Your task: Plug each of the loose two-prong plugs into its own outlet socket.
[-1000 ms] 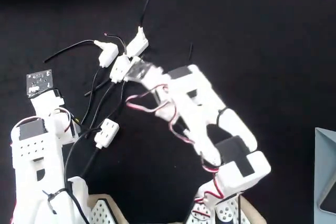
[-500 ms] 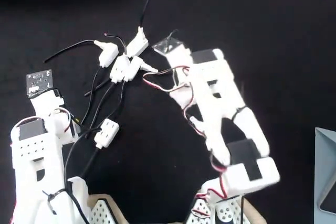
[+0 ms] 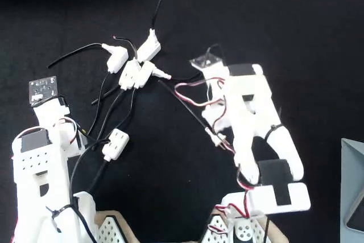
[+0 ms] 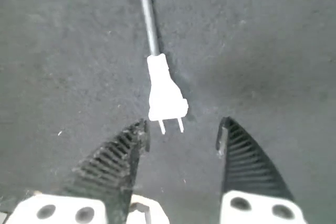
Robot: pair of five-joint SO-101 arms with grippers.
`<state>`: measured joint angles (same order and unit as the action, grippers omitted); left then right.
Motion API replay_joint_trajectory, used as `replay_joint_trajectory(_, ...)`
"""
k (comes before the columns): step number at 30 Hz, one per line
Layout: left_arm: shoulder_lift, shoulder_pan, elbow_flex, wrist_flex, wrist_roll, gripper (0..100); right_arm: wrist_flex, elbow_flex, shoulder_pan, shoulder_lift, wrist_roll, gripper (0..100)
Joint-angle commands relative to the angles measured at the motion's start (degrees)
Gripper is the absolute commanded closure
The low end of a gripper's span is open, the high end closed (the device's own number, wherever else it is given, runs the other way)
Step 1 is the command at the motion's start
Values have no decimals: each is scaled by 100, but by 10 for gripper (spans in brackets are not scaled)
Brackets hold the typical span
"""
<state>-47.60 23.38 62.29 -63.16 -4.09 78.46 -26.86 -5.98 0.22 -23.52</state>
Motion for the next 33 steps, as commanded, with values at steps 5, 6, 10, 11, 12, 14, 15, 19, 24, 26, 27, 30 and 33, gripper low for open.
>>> replay_joint_trajectory(5,-105,31,-31,79,0,829,-378,-198,79,418,18,779)
replay_joint_trajectory(6,-105,31,-31,79,0,829,-448,-198,79,488,18,779)
replay_joint_trajectory(10,-105,48,-31,79,0,829,-721,-198,114,699,18,780)
replay_joint_trajectory(11,-105,48,-31,79,0,829,-721,-198,114,716,18,780)
replay_joint_trajectory(12,-105,48,-31,79,0,829,-703,-198,105,725,18,780)
replay_joint_trajectory(14,-97,40,-31,79,0,829,-703,-198,79,725,18,780)
replay_joint_trajectory(15,-97,40,-31,79,0,829,-712,-198,79,752,18,780)
replay_joint_trajectory(19,-97,31,-31,79,0,829,-730,-224,53,778,18,841)
replay_joint_trajectory(24,-97,31,-31,79,0,829,-703,-233,-202,778,18,932)
replay_joint_trajectory(26,-97,40,-31,79,0,829,-703,-233,-273,778,53,946)
replay_joint_trajectory(27,-97,48,-31,79,0,829,-703,-233,-299,778,62,946)
replay_joint_trajectory(30,-97,48,-31,70,0,829,-695,-286,-299,813,62,946)
replay_joint_trajectory(33,-97,48,-31,70,0,829,-695,-321,-396,1033,62,946)
